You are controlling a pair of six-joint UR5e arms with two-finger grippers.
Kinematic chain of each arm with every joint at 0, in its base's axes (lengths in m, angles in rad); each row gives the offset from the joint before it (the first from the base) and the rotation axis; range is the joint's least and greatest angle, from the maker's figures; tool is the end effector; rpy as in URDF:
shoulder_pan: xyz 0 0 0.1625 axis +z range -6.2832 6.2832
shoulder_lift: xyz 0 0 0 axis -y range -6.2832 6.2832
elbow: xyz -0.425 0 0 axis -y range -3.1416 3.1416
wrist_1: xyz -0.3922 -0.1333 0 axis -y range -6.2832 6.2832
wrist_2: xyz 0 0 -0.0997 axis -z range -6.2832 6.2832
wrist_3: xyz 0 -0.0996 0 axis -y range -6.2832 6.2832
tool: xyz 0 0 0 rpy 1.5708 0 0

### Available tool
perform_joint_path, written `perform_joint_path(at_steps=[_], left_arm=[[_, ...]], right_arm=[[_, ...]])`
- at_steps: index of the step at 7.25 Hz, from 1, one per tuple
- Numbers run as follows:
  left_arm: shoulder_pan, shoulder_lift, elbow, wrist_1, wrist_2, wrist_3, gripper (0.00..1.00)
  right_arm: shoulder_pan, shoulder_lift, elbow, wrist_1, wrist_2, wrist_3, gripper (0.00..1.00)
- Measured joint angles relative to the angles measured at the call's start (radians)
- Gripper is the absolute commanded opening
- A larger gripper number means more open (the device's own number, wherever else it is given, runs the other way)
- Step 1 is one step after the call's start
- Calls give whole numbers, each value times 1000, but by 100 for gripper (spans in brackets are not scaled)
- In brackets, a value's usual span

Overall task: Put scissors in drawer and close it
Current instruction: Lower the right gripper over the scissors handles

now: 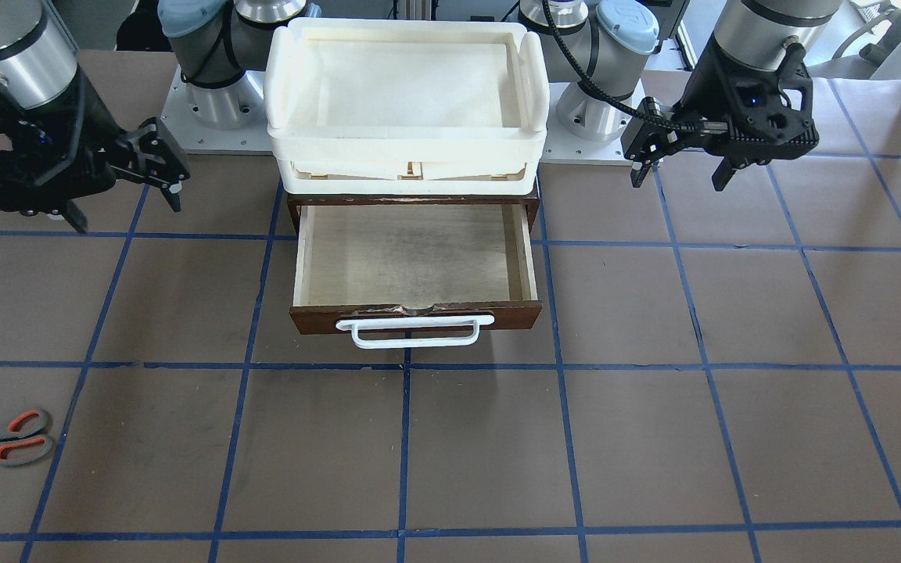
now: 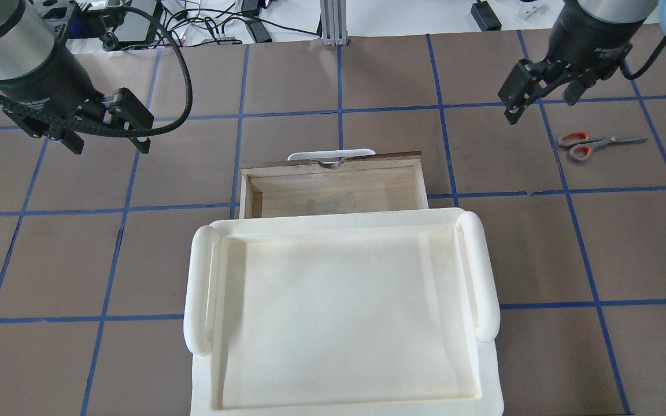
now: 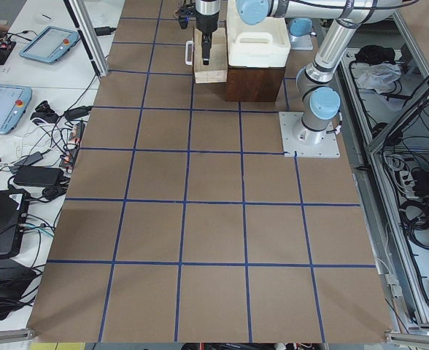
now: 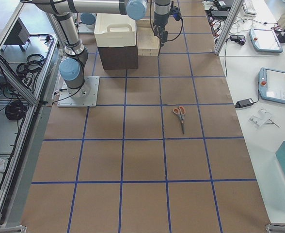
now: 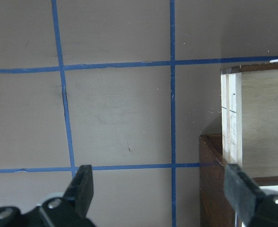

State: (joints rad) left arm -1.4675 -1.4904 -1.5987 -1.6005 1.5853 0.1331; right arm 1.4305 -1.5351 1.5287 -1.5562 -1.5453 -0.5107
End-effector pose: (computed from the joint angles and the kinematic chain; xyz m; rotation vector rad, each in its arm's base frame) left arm -0.0838 -0.4706 0.5094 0.0463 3.1240 -0.0327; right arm 0.0637 -0.5203 0.4894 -0.5734 3.0616 -0.0006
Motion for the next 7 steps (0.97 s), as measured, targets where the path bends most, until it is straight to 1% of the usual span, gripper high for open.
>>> perform_joint_path(at_steps=[2, 3, 5, 6, 7], left_arm=[[0, 1, -1, 0, 0, 2, 100], [0, 1, -1, 0, 0, 2, 100], [0, 1, -1, 1, 1, 5, 100], [0, 1, -1, 1, 2, 7, 100], [0, 1, -1, 0, 3, 9, 100]], right_arm=[[-144, 29, 59, -15, -1, -337, 100], [-215, 66, 91, -59, -2, -501, 100], [-332, 182, 126, -214, -4, -870, 100], [-363, 249, 130, -312, -7, -1035, 100], [-381, 320, 132, -436, -12, -1193, 99]])
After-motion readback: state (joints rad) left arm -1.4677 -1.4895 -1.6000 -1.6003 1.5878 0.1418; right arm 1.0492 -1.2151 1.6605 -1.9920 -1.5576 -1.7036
